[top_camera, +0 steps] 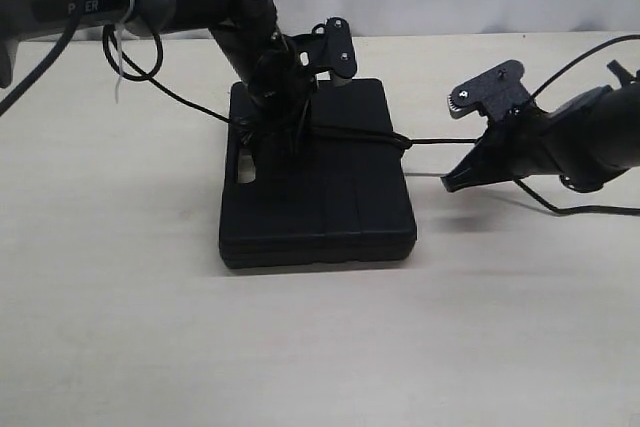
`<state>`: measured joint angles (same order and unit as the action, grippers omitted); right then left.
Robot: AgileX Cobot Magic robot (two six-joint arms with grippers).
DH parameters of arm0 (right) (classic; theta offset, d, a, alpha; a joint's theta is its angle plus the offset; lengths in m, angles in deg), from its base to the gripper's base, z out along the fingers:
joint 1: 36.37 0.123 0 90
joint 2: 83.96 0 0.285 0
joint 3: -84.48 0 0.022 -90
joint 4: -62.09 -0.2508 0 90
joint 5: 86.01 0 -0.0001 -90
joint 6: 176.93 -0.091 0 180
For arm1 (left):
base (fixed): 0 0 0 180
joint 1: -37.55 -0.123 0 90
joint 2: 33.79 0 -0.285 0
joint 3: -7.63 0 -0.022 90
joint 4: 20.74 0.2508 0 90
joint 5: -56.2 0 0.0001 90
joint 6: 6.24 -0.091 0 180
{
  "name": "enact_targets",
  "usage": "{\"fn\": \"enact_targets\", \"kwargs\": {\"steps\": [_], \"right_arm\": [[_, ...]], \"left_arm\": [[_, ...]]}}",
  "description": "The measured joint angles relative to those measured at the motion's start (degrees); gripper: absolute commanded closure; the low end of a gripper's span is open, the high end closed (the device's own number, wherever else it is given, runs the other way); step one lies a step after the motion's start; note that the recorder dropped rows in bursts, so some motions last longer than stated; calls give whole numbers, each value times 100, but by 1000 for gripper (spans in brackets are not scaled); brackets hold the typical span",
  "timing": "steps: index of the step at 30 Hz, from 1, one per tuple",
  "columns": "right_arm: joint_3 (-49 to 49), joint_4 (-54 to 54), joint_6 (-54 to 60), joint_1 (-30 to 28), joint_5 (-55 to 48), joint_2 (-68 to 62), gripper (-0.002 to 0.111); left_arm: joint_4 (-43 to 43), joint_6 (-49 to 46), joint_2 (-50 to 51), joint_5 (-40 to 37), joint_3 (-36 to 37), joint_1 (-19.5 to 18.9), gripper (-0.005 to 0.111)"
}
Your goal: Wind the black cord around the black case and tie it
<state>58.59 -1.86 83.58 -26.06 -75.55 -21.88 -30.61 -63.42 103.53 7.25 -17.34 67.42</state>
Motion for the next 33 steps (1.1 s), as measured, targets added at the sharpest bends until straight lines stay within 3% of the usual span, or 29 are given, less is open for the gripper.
{"fn": "enact_targets", "kwargs": {"steps": [3, 4, 7, 10, 12, 15, 18, 23, 24, 28, 33], "right_arm": [[0, 24, -23, -99, 297, -12, 61], [0, 24, -51, -111, 382, -12, 59], [0, 24, -76, -120, 359, 99, 58], [0, 12, 23, -131, -319, 551, 58], [-12, 2, 101, -131, -622, 829, 58], [-198, 2, 102, -131, -677, 1206, 58], [-399, -131, 102, -131, -621, 1670, 65], [-544, -603, 91, -131, 76, 1609, 104], [-544, -603, 91, -131, 112, 1529, 104], [-555, -603, 91, -131, 112, 1571, 104], [-631, -591, 91, -131, 24, 1992, 104]], "left_arm": [[53, 0, 0, -61, 0, -58, 107], [92, 0, 0, -89, 0, -94, 107], [114, 0, -16, -101, 0, -103, 107], [46, 0, -51, -134, 0, -117, 106], [-105, 0, -101, -221, 11, -117, 98], [-359, -106, -179, -346, 64, -136, 74], [-563, -108, -370, -416, 75, -166, 69], [-1335, -6, -823, -416, 75, -179, 69], [-1623, 3, -959, -420, 75, -179, 71], [-2004, 303, -1192, -479, 75, -179, 105], [-2043, 496, -1279, -317, 373, -183, 107]]}}
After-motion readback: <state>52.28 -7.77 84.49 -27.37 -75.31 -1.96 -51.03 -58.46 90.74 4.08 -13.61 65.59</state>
